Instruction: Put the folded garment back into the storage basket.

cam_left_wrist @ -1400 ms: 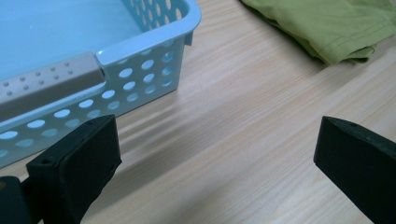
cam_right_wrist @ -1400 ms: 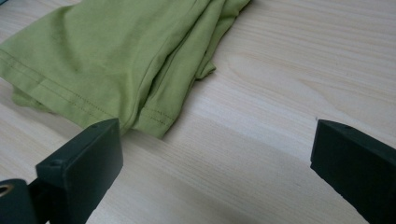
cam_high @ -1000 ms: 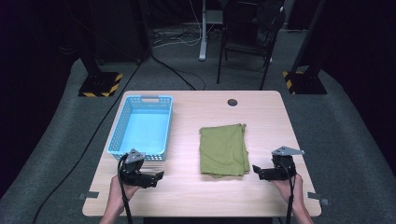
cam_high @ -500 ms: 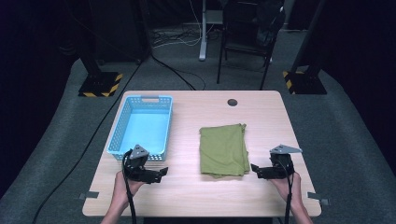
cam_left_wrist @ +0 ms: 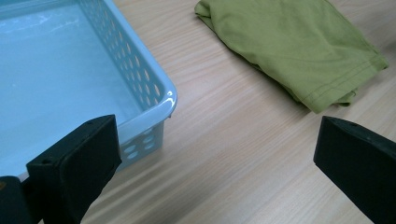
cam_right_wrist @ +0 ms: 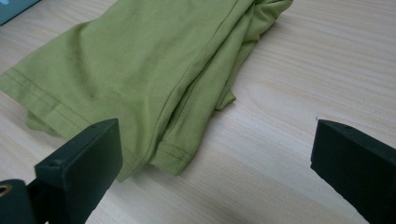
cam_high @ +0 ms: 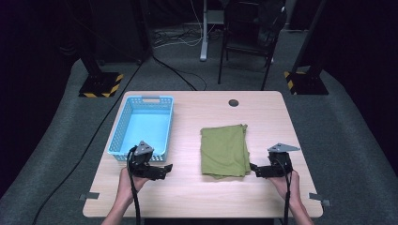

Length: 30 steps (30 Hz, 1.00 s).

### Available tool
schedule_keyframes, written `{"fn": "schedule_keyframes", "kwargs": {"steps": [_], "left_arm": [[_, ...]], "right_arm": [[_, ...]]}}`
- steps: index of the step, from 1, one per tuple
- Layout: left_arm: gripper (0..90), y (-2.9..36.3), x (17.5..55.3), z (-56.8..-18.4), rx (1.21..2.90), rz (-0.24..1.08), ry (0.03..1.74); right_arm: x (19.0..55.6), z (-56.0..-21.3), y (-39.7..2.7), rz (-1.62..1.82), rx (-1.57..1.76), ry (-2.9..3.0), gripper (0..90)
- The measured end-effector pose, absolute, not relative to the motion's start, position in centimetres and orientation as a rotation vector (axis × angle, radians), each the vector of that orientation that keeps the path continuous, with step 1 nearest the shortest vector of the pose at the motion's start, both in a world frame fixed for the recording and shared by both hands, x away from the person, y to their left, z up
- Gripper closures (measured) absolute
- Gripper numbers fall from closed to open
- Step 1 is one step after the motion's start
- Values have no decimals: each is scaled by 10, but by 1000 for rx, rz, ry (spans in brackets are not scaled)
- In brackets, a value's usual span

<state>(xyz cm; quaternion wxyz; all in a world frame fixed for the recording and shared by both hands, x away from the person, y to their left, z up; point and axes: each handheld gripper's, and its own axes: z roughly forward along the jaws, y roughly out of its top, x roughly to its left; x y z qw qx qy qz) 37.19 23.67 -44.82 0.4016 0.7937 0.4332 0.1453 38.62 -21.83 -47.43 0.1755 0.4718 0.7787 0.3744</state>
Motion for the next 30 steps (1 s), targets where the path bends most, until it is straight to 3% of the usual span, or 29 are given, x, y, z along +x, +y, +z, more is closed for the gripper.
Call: {"fn": "schedule_keyframes", "kwargs": {"steps": [30], "left_arm": [[2,220,396,-442,2004,364,1074]], "right_arm": [[396,-474,-210,1048,1327,2223,14]]}}
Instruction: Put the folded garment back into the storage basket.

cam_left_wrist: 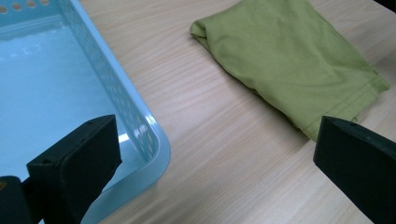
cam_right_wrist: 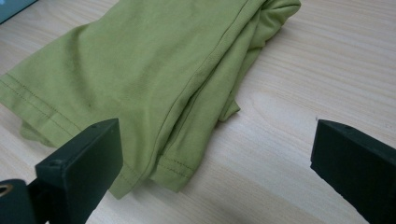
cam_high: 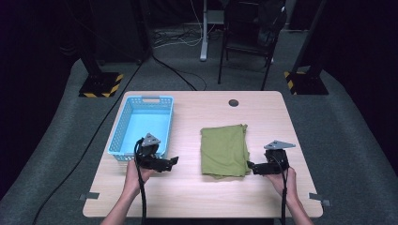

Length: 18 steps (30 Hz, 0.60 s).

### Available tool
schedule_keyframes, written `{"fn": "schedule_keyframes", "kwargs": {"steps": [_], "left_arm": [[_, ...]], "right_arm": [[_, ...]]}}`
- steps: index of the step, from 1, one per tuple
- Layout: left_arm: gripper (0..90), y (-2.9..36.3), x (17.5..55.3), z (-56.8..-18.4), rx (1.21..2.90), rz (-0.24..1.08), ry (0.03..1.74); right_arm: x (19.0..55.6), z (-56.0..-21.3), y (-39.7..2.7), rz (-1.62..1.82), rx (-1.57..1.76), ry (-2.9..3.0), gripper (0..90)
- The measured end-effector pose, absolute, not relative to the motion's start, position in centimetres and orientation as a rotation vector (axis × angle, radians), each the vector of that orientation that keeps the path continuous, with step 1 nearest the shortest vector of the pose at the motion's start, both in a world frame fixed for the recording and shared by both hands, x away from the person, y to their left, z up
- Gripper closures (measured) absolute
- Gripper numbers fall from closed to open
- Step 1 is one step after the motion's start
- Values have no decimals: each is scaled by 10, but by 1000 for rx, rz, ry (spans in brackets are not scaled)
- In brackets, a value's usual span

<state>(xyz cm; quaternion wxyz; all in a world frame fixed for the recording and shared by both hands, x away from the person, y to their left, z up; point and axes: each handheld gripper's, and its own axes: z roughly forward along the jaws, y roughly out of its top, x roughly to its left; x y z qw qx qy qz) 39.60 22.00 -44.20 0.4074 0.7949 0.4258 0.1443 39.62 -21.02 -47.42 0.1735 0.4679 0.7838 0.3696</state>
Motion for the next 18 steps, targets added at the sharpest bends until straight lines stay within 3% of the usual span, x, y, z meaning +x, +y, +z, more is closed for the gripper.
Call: {"fn": "schedule_keyframes", "kwargs": {"steps": [18], "left_arm": [[4,203,412,-441,2014,360,1061]], "right_arm": [[402,-476,-205,1042,1322,2236,14]]}}
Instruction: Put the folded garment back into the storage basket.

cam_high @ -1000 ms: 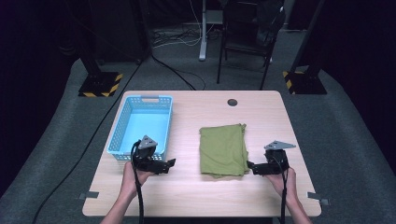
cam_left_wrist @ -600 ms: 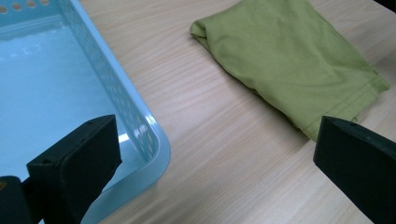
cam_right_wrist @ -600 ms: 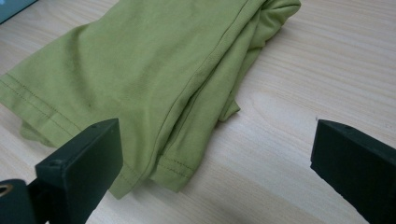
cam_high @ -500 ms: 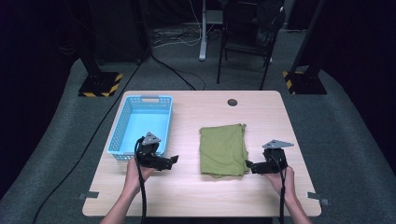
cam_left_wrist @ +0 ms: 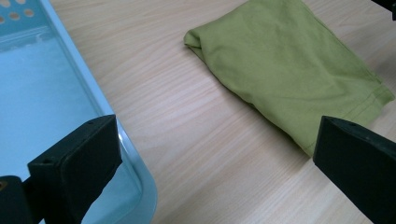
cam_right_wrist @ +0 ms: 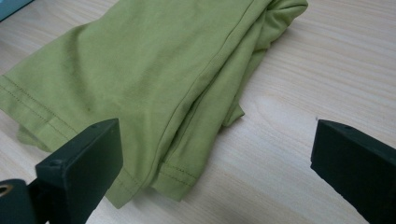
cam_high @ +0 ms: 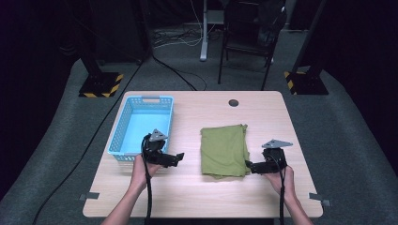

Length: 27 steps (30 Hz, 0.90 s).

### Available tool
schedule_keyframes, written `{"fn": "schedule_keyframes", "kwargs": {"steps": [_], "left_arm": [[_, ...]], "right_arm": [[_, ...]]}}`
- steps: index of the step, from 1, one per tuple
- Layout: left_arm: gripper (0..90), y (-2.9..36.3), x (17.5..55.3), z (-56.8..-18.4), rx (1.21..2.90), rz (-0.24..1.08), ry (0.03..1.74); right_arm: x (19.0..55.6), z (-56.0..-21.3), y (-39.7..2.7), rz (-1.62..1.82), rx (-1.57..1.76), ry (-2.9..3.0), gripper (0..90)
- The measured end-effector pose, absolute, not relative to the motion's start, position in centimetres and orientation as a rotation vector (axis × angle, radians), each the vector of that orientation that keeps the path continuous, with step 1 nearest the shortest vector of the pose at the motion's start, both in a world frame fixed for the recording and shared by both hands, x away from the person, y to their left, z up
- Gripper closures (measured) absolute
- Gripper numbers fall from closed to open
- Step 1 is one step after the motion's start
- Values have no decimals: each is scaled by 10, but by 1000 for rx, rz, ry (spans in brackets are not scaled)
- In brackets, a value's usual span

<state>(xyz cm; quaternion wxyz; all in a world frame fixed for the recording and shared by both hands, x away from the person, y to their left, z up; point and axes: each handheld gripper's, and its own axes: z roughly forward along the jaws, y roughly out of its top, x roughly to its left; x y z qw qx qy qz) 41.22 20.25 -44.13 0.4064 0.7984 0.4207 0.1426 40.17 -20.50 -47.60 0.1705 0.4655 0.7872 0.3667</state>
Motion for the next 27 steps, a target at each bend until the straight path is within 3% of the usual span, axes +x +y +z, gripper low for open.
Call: {"fn": "schedule_keyframes", "kwargs": {"steps": [27], "left_arm": [[10,171,432,-439,2031,342,1027]], "right_arm": [[404,-479,-199,1037,1310,2264,13]]}}
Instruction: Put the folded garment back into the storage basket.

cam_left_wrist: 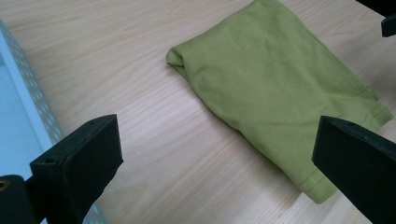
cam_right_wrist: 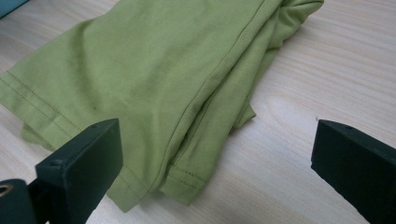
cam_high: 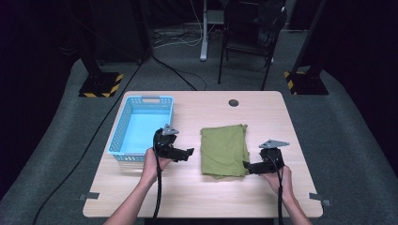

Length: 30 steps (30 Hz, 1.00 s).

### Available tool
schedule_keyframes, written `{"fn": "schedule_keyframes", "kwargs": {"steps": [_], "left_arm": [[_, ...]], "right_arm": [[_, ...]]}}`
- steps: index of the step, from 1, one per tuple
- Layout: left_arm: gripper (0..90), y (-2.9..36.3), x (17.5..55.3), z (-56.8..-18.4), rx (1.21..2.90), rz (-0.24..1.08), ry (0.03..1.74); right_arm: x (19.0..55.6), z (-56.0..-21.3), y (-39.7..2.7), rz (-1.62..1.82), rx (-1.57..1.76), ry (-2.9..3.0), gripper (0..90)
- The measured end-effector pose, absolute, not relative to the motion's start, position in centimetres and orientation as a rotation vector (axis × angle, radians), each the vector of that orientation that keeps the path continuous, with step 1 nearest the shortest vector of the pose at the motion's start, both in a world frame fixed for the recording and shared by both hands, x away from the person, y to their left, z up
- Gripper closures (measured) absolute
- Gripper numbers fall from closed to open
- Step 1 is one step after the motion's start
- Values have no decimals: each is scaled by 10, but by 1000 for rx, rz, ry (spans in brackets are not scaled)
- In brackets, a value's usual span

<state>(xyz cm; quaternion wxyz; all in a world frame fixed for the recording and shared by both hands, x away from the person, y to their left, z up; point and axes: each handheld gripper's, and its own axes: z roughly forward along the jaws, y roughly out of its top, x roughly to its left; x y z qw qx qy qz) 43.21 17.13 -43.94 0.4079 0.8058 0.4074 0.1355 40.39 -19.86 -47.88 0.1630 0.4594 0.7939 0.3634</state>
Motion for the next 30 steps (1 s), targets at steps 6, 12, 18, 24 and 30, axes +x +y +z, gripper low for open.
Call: {"fn": "schedule_keyframes", "kwargs": {"steps": [6,12,18,24,30], "left_arm": [[11,166,435,-438,2024,323,1026],[12,155,438,-439,2039,320,1010],[12,148,442,-441,2048,307,1004],[11,138,446,-445,2069,301,991],[7,130,452,-450,2071,282,987]], "right_arm": [[407,-481,-196,1039,1318,2275,11],[409,-485,-190,1028,1308,2300,10],[409,-487,-189,1025,1313,2307,9],[408,-488,-188,1017,1312,2307,7],[407,-490,-186,1010,1311,2316,5]]}}
